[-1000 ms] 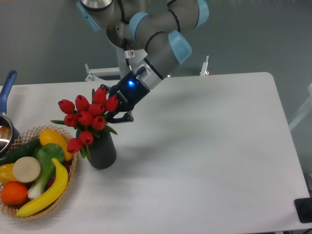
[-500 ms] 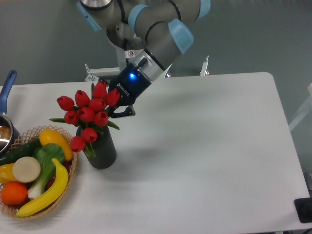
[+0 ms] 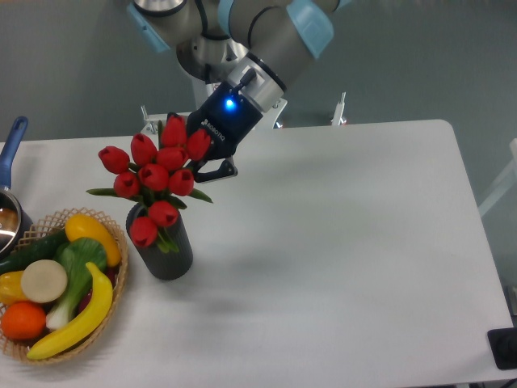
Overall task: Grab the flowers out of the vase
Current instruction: 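Lift the gripped tulips straight up out of the vase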
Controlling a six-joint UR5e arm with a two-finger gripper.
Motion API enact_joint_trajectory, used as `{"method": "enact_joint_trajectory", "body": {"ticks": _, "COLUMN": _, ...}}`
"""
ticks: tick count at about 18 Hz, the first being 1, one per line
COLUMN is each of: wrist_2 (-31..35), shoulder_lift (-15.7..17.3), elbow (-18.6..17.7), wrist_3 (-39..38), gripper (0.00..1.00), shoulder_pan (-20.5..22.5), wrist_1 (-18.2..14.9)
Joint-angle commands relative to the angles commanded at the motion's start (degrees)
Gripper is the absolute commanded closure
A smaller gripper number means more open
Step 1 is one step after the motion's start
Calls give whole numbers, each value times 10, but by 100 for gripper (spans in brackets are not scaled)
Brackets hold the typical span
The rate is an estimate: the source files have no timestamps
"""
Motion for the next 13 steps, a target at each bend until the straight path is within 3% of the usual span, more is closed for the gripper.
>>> {"method": "enact_joint_trajectory", "body": {"ticks": 6, "wrist_2": -5, "shoulder_lift": 19, "elbow": 6, "wrist_3": -20, "gripper": 98, "shoulder_pan": 31, "wrist_1": -5}}
{"method": "enact_joint_trajectory", "body": {"ticks": 13, "wrist_2": -20, "shoulder_lift": 26, "elbow": 10, "wrist_3": -68, "gripper": 97, "shoulder_pan": 38, "wrist_1": -4}}
